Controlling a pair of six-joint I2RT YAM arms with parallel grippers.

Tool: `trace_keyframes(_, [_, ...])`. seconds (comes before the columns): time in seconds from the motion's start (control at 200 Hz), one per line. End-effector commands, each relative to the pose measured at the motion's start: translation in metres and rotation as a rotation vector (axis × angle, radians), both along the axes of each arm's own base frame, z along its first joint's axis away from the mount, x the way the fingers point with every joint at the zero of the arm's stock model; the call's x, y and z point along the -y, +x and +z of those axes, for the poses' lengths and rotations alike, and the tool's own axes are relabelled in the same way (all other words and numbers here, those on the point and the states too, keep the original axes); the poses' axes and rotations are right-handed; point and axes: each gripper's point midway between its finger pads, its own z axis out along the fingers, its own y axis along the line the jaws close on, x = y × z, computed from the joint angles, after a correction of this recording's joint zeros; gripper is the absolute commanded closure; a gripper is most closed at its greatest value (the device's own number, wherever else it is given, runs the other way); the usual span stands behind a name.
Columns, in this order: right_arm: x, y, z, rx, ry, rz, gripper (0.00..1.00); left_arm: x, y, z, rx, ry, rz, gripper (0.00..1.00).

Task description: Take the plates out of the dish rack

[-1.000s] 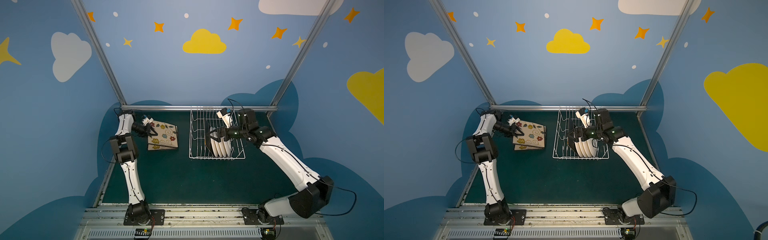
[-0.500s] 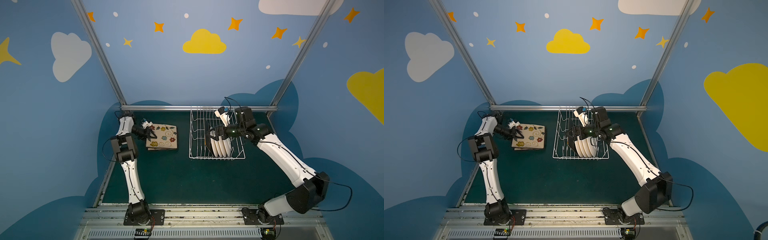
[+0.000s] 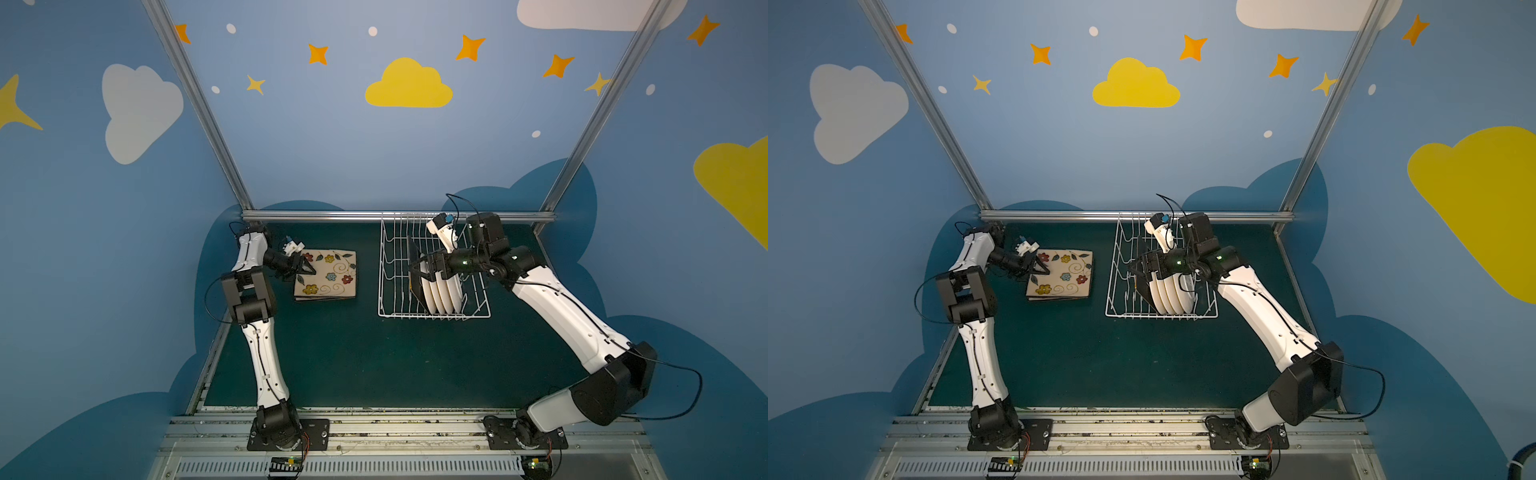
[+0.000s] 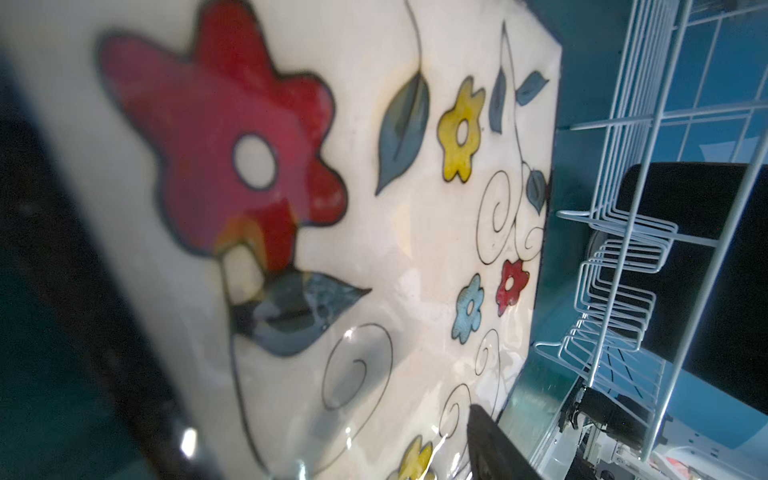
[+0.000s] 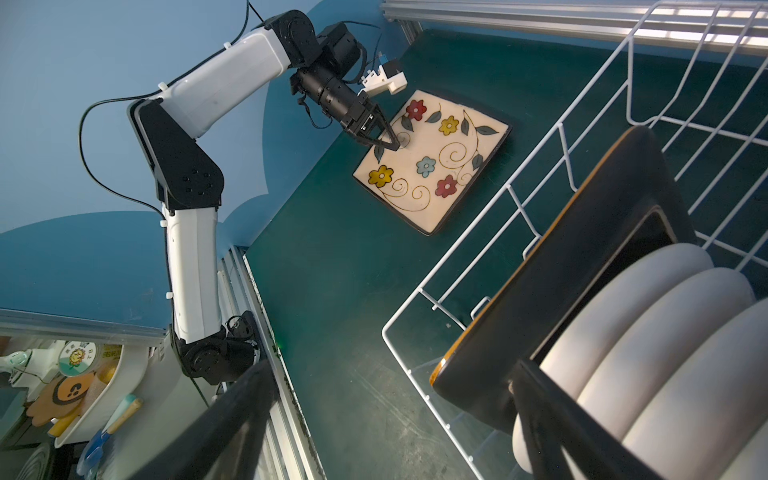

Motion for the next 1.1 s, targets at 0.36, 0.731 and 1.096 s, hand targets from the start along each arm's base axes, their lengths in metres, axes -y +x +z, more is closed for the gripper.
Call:
trace_keyframes(0.36, [-0.004,-0.001,0.006,0.027,0.014,0.006,0.1,-0.027,0.012,0.028,0.071,0.156,0.089,0.17])
trace_keyframes(0.731, [0.002,-0.004,0.008,0.068,-0.001,-0.016,0.1,-0.036,0.012,0.064,0.14,0.233,0.169,0.06])
trace_keyframes(1.096, [0.026,-0.001,0.019,0.19,0.008,-0.156,0.1,0.014,-0.002,0.146,0.388,0.13,0.297,0.01])
